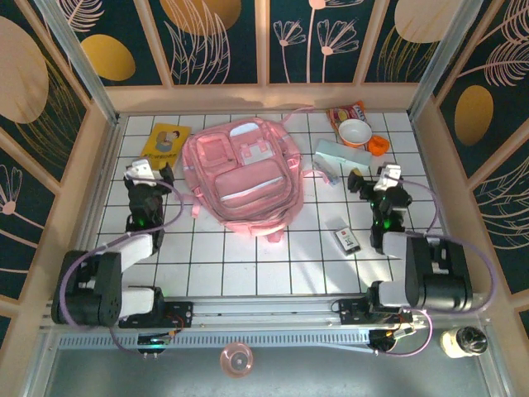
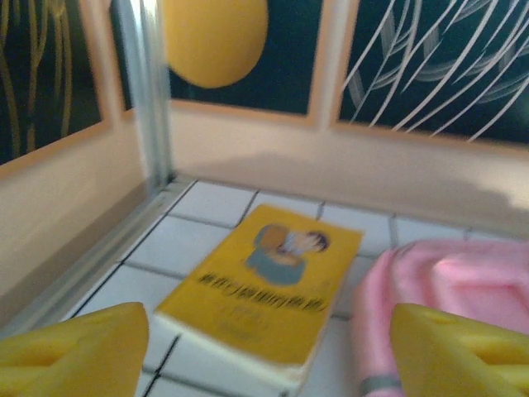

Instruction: Pack books, pencil case, and school supplies into a backpack

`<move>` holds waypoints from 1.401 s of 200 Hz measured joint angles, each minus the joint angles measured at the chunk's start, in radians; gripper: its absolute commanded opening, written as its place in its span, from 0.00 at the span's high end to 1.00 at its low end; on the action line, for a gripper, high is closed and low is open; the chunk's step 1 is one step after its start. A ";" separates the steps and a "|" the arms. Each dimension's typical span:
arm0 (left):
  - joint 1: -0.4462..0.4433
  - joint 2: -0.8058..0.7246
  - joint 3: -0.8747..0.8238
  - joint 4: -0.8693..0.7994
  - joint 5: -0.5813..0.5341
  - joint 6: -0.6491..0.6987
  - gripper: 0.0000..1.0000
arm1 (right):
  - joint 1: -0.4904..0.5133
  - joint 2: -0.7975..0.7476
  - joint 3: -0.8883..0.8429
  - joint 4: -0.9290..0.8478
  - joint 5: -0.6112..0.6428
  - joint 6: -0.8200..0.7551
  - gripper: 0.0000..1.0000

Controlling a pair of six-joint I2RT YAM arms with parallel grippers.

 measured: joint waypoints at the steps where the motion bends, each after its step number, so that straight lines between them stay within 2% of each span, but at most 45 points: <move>1: 0.000 -0.005 0.007 -0.008 0.005 -0.004 0.30 | 0.000 -0.004 0.007 -0.011 -0.003 0.002 0.01; 25: -0.002 -0.039 0.137 -0.179 0.122 -0.068 0.39 | 0.001 -0.042 0.292 -0.351 -0.072 0.063 0.01; 44: -0.014 0.001 0.214 -0.278 0.211 -0.146 0.44 | 0.022 -0.016 0.459 -0.522 -0.121 0.140 0.01; 61: -0.040 0.077 0.260 -0.340 0.285 -0.222 0.48 | 0.094 0.021 0.530 -0.628 -0.119 0.206 0.01; 77: -0.071 0.158 0.274 -0.381 0.329 -0.278 0.51 | 0.219 0.091 0.569 -0.727 -0.106 0.266 0.01; 100: -0.105 0.272 0.273 -0.419 0.392 -0.354 0.62 | 0.383 0.227 0.605 -0.804 -0.120 0.345 0.01; 119: -0.116 0.333 0.268 -0.430 0.443 -0.393 0.65 | 0.485 0.332 0.610 -0.836 -0.130 0.397 0.04; 143: -0.127 0.351 0.244 -0.431 0.486 -0.420 0.67 | 0.563 0.410 0.610 -0.861 -0.138 0.447 0.13; 166: -0.127 0.349 0.207 -0.394 0.502 -0.437 0.68 | 0.591 0.409 0.594 -0.850 -0.137 0.496 0.18; 186: -0.127 0.332 0.160 -0.367 0.508 -0.447 0.67 | 0.620 0.394 0.544 -0.834 -0.138 0.536 0.18; 213: -0.127 0.263 0.095 -0.367 0.504 -0.455 0.65 | 0.710 0.327 0.470 -0.850 -0.137 0.598 0.18; 234: -0.128 0.176 0.065 -0.437 0.486 -0.446 0.61 | 0.767 0.272 0.446 -0.892 -0.136 0.640 0.15; 261: -0.146 0.002 0.081 -0.626 0.410 -0.339 0.57 | 0.785 0.161 0.446 -0.955 -0.072 0.661 0.13; 280: -0.155 -0.100 0.128 -0.688 0.384 -0.215 0.56 | 0.750 0.042 0.446 -0.962 -0.028 0.655 0.13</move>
